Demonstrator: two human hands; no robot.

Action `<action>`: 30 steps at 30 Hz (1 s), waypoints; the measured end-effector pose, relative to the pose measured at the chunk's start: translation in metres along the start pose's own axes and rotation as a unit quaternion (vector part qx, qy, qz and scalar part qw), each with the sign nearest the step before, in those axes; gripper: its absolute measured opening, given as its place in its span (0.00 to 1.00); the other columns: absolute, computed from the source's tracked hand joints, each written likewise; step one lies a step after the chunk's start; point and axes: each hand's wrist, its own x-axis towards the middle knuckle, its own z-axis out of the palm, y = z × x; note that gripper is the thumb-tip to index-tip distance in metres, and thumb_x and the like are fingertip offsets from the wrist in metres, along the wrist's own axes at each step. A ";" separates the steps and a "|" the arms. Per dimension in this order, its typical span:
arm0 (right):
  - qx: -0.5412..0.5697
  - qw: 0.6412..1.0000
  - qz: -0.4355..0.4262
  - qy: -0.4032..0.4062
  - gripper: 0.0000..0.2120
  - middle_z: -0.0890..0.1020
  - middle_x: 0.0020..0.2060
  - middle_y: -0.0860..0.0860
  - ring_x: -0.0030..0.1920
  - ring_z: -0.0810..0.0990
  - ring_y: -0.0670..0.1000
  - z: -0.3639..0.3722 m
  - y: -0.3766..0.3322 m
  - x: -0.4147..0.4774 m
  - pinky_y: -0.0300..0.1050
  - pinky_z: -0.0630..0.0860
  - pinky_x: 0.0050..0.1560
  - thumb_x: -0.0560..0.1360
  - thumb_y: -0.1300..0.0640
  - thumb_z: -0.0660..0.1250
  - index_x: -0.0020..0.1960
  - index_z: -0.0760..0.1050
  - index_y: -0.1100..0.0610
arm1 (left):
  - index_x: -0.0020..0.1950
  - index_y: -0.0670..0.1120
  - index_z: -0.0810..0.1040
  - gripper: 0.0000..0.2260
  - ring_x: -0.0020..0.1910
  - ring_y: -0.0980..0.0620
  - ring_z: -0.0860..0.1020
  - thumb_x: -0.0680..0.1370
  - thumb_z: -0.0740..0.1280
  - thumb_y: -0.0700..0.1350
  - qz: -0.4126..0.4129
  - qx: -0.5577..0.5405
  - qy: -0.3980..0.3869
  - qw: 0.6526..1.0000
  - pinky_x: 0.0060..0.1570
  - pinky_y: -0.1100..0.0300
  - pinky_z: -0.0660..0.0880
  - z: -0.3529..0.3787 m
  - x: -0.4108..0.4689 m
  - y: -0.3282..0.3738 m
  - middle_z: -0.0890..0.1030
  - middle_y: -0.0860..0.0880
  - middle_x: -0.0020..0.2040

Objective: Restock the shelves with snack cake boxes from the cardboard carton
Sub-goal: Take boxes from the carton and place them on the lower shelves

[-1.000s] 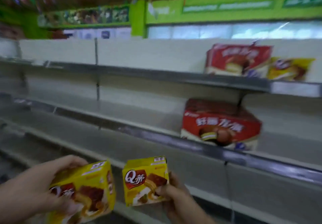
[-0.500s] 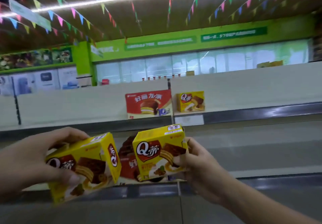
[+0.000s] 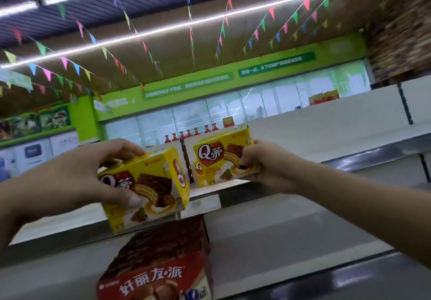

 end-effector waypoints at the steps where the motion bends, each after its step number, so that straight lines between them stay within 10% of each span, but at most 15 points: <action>1: -0.008 1.000 0.008 0.003 0.12 0.82 0.56 0.68 0.55 0.84 0.66 -0.006 -0.003 0.011 0.53 0.84 0.52 0.74 0.74 0.58 0.55 0.70 0.63 | 0.60 0.69 0.77 0.38 0.51 0.59 0.84 0.52 0.84 0.65 -0.001 -0.007 -0.004 1.000 0.49 0.56 0.80 0.001 0.009 0.004 0.84 0.61 0.55; 10: -0.169 0.981 0.086 0.028 0.11 0.83 0.47 0.54 0.54 0.81 0.53 -0.028 0.002 0.087 0.52 0.69 0.72 0.76 0.67 0.70 0.51 0.73 0.55 | 0.60 0.59 0.79 0.33 0.50 0.53 0.85 0.58 0.86 0.56 -0.051 -0.026 -0.028 0.998 0.44 0.55 0.83 0.018 0.065 0.025 0.84 0.56 0.54; 16: -0.216 0.966 0.143 -0.001 0.13 0.84 0.55 0.59 0.48 0.84 0.53 -0.024 0.022 0.119 0.43 0.81 0.54 0.78 0.68 0.69 0.62 0.75 0.63 | 0.60 0.59 0.78 0.35 0.52 0.52 0.84 0.56 0.86 0.59 -0.071 -0.002 -0.034 0.997 0.48 0.51 0.83 0.029 0.089 0.022 0.83 0.55 0.58; 20: -0.193 0.965 0.177 -0.015 0.04 0.83 0.43 0.57 0.40 0.84 0.51 -0.020 0.029 0.120 0.43 0.83 0.43 0.80 0.68 0.67 0.54 0.74 0.64 | 0.62 0.57 0.77 0.33 0.56 0.49 0.82 0.60 0.85 0.54 -0.076 0.004 -0.040 0.996 0.54 0.45 0.82 0.040 0.102 0.022 0.81 0.52 0.60; 30: -0.342 0.933 0.107 0.028 0.19 0.83 0.57 0.56 0.49 0.81 0.52 -0.032 0.044 0.127 0.44 0.81 0.50 0.75 0.58 0.76 0.62 0.77 0.63 | 0.64 0.58 0.75 0.37 0.57 0.49 0.81 0.58 0.84 0.59 -0.066 0.026 -0.048 0.996 0.58 0.44 0.80 0.071 0.131 0.023 0.79 0.53 0.61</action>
